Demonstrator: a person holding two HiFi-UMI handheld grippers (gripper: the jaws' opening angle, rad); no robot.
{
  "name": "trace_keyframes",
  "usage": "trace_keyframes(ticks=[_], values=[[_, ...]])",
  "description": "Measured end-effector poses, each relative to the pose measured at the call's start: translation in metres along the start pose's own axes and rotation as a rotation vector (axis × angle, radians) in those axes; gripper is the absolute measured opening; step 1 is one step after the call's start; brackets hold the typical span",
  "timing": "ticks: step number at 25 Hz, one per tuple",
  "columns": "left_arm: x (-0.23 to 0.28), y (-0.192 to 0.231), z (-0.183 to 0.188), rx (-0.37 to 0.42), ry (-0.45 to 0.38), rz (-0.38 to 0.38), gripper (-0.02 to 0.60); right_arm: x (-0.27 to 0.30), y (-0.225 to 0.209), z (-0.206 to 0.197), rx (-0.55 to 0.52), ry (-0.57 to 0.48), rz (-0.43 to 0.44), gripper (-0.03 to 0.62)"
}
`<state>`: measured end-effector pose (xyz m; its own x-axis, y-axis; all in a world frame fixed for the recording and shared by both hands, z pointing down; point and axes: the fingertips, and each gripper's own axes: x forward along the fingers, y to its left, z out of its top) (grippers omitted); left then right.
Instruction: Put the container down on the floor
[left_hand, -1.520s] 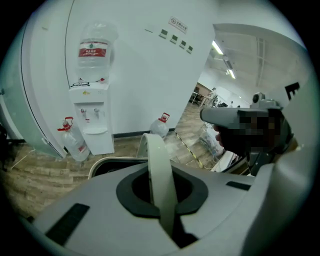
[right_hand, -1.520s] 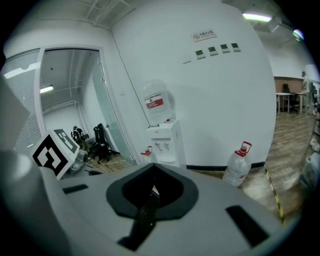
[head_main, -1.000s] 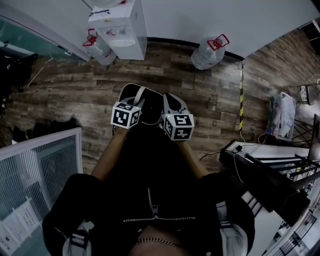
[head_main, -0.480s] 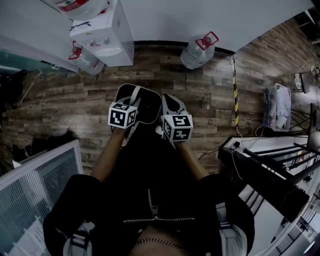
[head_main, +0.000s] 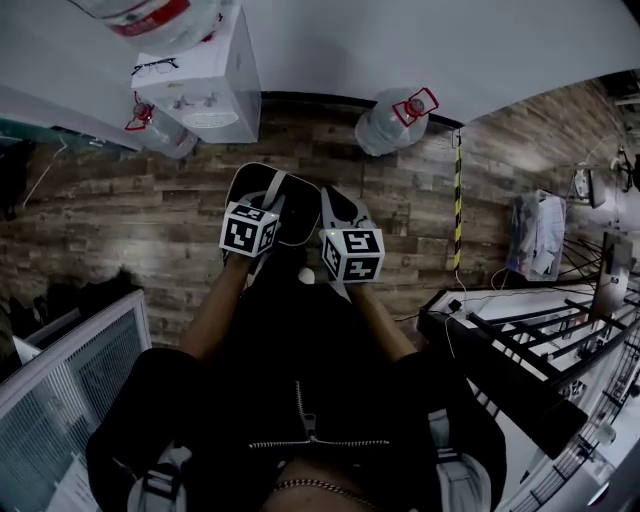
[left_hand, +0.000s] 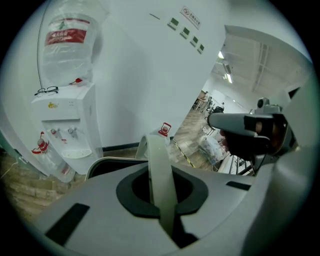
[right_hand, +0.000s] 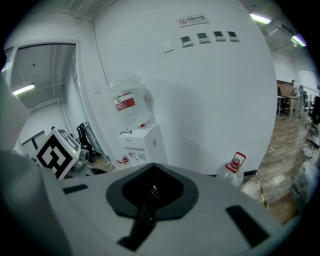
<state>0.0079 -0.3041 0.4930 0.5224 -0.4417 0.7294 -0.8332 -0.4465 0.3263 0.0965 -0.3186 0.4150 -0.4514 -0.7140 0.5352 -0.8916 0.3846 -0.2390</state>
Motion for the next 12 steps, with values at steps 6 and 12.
trace_keyframes(ticks=[6,12], values=[[0.023,0.041,0.033,-0.042,-0.012,-0.018,0.015,0.045,0.003,0.026,-0.032,0.031,0.002,0.011],[0.039,0.061,0.049,-0.037,-0.012,-0.025,0.015,0.064,0.009,0.025,-0.039,0.059,0.007,0.011]])
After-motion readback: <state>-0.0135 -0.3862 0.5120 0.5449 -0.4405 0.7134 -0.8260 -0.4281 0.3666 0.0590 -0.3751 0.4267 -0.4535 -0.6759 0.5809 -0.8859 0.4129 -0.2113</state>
